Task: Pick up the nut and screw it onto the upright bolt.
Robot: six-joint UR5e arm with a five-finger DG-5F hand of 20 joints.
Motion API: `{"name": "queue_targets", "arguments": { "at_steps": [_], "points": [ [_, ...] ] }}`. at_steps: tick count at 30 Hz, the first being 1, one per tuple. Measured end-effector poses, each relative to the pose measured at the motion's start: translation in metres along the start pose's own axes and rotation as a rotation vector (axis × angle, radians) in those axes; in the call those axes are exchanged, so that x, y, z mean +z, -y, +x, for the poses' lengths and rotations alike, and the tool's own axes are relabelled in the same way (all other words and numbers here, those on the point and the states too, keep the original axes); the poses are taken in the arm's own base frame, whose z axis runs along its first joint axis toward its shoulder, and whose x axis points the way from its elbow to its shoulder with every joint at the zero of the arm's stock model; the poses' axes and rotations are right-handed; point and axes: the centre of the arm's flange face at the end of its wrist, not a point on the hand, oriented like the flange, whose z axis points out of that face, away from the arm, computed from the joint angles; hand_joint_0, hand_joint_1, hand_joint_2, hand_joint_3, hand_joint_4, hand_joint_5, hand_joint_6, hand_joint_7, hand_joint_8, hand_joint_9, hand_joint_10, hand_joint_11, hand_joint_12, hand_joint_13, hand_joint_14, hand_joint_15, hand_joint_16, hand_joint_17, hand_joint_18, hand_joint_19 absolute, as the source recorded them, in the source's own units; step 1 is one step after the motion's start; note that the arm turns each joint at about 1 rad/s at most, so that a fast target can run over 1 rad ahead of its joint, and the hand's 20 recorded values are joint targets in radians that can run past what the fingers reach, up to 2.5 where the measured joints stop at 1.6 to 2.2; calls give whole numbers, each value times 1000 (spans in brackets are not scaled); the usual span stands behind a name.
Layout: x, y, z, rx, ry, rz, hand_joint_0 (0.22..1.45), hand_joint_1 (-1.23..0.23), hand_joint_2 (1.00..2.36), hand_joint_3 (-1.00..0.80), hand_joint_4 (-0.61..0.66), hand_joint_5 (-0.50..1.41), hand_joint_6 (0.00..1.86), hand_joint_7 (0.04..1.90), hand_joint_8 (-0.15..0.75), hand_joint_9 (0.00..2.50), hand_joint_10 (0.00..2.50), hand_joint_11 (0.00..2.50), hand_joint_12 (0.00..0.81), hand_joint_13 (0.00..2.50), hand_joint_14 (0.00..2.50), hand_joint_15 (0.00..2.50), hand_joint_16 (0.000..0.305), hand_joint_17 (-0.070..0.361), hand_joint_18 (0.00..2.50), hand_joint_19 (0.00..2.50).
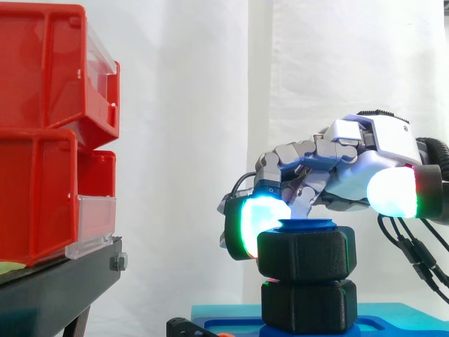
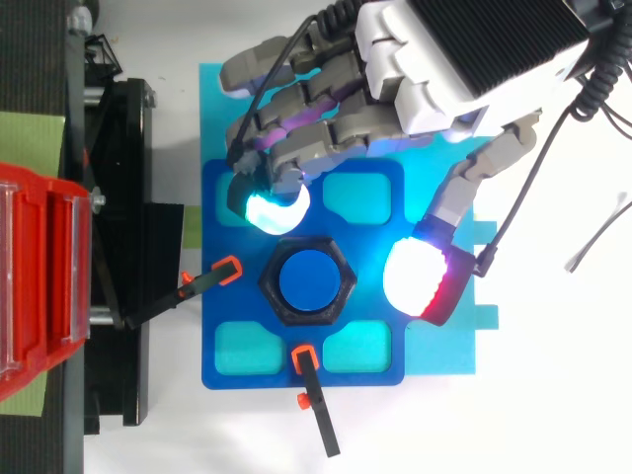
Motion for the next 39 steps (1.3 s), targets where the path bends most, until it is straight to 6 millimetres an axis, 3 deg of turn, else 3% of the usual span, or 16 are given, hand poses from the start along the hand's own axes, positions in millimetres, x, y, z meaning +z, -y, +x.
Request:
{"name": "queue_targets", "arguments": {
  "at_steps": [10,22,25,26,28,32,39],
  "points": [
    [-7,5,-4,-6,1,-3,491,-399,1000,-500,243,18,505,1429,339,1018,0,0,390,694,0,0,59,132,367,0],
    [-16,12,-9,-23,6,-10,500,-412,1000,-500,175,52,503,1507,314,1202,0,0,366,790,0,0,56,127,491,0],
    [-18,14,-10,-24,5,-11,499,-411,1000,-500,250,12,506,1321,318,1182,0,0,374,791,0,0,56,127,502,0],
    [-19,14,-11,-25,5,-12,499,-411,1000,-500,291,-17,506,1161,326,1162,0,0,377,787,0,0,57,127,504,0],
    [-21,15,-12,-26,4,-13,497,-413,1000,-500,324,-42,505,1009,326,1137,0,0,383,773,0,0,57,129,506,0],
    [-22,17,-17,-32,6,-19,490,-419,1000,-500,279,-76,503,793,320,1066,0,0,389,749,0,0,60,134,488,0],
    [-13,14,-33,-57,24,-52,482,-423,1000,-500,254,-102,502,656,309,968,0,0,392,698,0,0,63,141,426,0]
  ]
}}
